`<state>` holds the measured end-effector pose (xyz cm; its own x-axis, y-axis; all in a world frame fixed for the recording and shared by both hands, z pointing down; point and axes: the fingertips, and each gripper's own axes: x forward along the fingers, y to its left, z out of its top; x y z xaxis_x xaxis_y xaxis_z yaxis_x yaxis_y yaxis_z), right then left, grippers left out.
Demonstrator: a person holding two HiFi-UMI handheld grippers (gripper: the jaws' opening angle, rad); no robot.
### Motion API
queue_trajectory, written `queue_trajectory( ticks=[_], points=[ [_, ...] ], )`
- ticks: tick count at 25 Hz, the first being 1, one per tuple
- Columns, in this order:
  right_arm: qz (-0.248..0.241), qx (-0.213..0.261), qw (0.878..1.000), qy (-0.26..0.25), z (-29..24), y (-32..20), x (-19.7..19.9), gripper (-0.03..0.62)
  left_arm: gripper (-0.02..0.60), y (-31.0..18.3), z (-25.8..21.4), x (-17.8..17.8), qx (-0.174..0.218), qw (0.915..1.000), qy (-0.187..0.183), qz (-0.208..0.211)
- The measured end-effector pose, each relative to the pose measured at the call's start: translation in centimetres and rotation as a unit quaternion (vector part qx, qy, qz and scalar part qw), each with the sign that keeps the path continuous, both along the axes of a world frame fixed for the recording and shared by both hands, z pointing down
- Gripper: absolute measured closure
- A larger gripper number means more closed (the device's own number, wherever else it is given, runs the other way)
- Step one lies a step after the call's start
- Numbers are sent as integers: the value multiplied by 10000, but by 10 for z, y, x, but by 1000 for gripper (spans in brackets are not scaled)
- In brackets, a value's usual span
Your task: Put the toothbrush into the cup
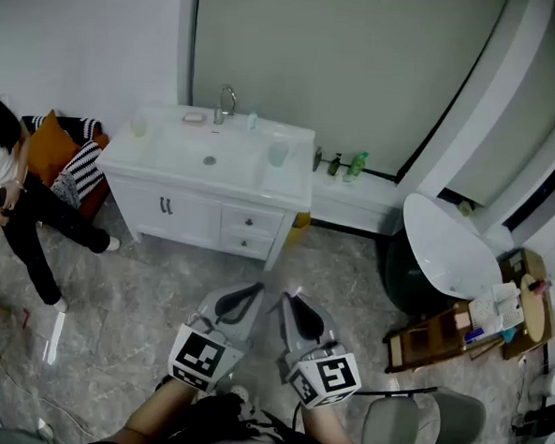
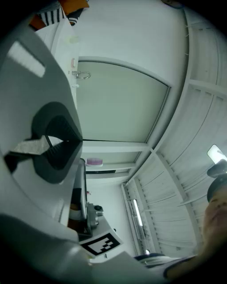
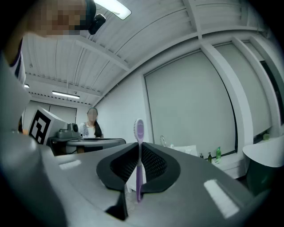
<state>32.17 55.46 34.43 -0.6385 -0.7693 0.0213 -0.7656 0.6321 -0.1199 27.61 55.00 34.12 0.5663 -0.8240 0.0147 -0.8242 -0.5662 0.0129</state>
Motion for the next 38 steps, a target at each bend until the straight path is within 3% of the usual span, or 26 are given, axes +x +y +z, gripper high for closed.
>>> queue_trajectory(
  ticks=[6,12,22,30,38],
  points=[
    [-228,24,9997,-54,6,-17,-3,574,581,-18,6,-8,29,9997,15,-235],
    [-720,23,9974,-40,13,-26,-5,572,581,-21,16,-23,22,9968,-41,-797],
    [-1418,-136,9898,-29,32,-47,-55,572,581,-32,37,-79,-201,9877,-109,-1546],
    [-1649,-139,9862,-31,32,-102,-115,572,581,-85,37,-149,-136,9820,-98,-1880],
    [-1827,-46,9831,-60,12,-190,-223,572,581,-168,13,-262,-22,9790,-140,-2033]
  ],
)
